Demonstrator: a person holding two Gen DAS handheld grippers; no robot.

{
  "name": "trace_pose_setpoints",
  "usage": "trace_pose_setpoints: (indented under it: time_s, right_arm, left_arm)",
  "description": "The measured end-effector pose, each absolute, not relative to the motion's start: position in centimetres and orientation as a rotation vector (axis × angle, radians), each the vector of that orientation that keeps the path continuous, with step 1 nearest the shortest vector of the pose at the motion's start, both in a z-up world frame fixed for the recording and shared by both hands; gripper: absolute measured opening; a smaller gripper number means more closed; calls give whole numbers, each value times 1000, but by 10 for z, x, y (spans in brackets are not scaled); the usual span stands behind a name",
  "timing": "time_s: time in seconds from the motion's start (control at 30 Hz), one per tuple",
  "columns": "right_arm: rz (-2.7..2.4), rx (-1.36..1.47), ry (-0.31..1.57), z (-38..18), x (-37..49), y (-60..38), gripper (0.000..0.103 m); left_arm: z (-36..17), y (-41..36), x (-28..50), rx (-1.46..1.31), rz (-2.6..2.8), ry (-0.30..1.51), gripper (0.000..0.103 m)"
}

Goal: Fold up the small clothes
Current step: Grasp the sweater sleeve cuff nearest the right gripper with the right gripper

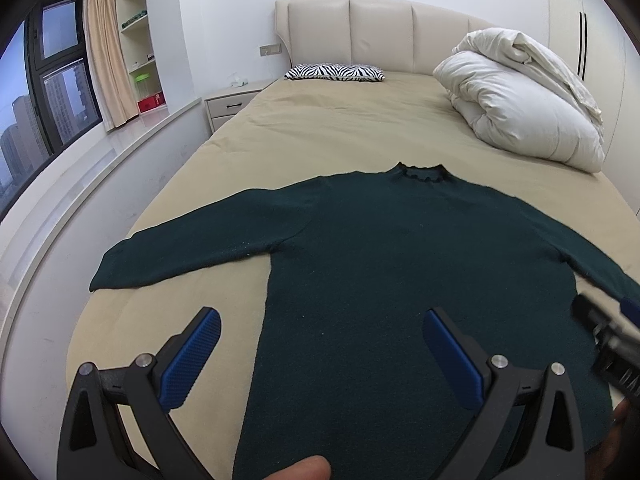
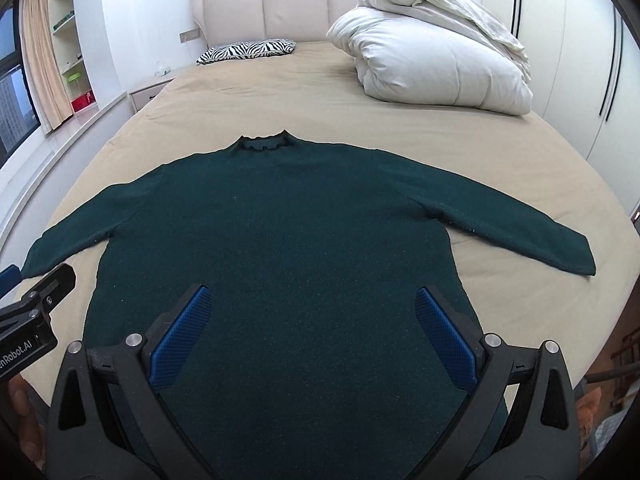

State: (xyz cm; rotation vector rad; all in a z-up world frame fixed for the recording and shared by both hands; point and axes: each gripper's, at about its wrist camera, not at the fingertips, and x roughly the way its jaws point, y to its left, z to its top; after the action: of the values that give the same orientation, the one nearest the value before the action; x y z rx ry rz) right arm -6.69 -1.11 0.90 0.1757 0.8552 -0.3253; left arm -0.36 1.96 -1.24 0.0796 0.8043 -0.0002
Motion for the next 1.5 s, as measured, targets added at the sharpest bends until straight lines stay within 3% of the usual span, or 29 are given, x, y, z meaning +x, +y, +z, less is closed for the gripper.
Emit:
trace_pose_setpoints:
  time_s: [0.33,0.57,0.8,0.93,1.13,1.3,1.37,1.5]
  right_arm:
    - [-479,547,706,1,-118,-183,103]
    - [-734,1011,491,-49,-218,-360,103]
    - [-804,1189,395,-93,-261,-455,98]
    - [-790,1276,363,-122,-262,-490,85]
    - [-786,1237,375,-137,-237,-509,76]
    - [-757,1186,435,-130,-204,-518,47]
    - [-755,1172,452,-125,-193,-516,29]
    - [-753,1098,495,-107,-172,-502,16]
  left_arm:
    - [-33,12,7,127,-47,859,103]
    - [-40,7,27,-67,-234,920,103]
    - [-40,-26,33,-88,-403,923,103]
    - [-41,-35,37,-58,-354,934,103]
    - [-49,-34,53,-100,-389,965,103]
    - [-56,-32,57,-142,-425,979,103]
    - [-54,-30,58,-149,-417,966,103]
    - [-49,-20,60,-174,-410,938,103]
